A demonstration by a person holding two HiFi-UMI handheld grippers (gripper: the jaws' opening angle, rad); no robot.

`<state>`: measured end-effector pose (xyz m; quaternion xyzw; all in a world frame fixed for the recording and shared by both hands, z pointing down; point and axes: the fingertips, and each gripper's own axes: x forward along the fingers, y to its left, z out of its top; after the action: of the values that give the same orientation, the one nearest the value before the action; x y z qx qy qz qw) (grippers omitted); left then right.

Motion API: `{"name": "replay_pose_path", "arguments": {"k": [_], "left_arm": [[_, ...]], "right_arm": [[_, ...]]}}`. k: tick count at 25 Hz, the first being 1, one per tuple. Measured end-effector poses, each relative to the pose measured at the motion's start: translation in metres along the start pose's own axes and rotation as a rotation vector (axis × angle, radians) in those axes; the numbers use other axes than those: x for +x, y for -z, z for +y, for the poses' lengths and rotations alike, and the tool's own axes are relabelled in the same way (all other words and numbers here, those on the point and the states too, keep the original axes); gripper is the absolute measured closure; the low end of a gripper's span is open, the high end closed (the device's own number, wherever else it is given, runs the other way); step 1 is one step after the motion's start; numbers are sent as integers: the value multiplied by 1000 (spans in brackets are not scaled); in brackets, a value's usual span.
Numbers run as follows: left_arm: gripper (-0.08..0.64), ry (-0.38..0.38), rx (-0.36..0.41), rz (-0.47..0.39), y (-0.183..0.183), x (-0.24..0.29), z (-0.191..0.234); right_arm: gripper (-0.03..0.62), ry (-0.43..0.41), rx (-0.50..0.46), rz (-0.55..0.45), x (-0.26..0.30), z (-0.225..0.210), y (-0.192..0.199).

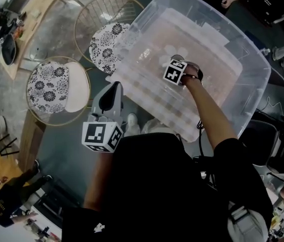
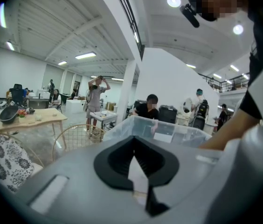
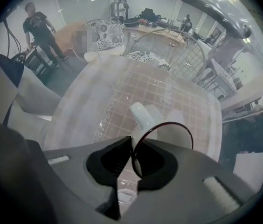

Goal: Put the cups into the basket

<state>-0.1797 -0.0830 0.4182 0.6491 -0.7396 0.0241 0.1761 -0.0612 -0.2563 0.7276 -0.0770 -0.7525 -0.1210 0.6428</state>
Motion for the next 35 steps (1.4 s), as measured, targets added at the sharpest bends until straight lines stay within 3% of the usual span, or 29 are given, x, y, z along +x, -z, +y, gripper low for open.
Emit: {"name": "replay_pose_path", "arguments": {"k": [12, 15, 21, 28, 35], "left_arm": [[552, 10, -10, 21, 12, -2, -5], [552, 20, -14, 19, 12, -2, -9], [552, 42, -21, 8, 12, -5, -16], [552, 93, -14, -6, 9, -3, -31], [552, 137, -5, -20, 2, 3, -42]], "right_arm": [[541, 20, -29, 7, 5, -1, -2], [497, 5, -10, -10, -2, -1, -3], [495, 18, 24, -42, -25, -5, -1], [495, 59, 98, -146, -64, -8, -6], [499, 144, 173, -334, -129, -15, -28]]}}
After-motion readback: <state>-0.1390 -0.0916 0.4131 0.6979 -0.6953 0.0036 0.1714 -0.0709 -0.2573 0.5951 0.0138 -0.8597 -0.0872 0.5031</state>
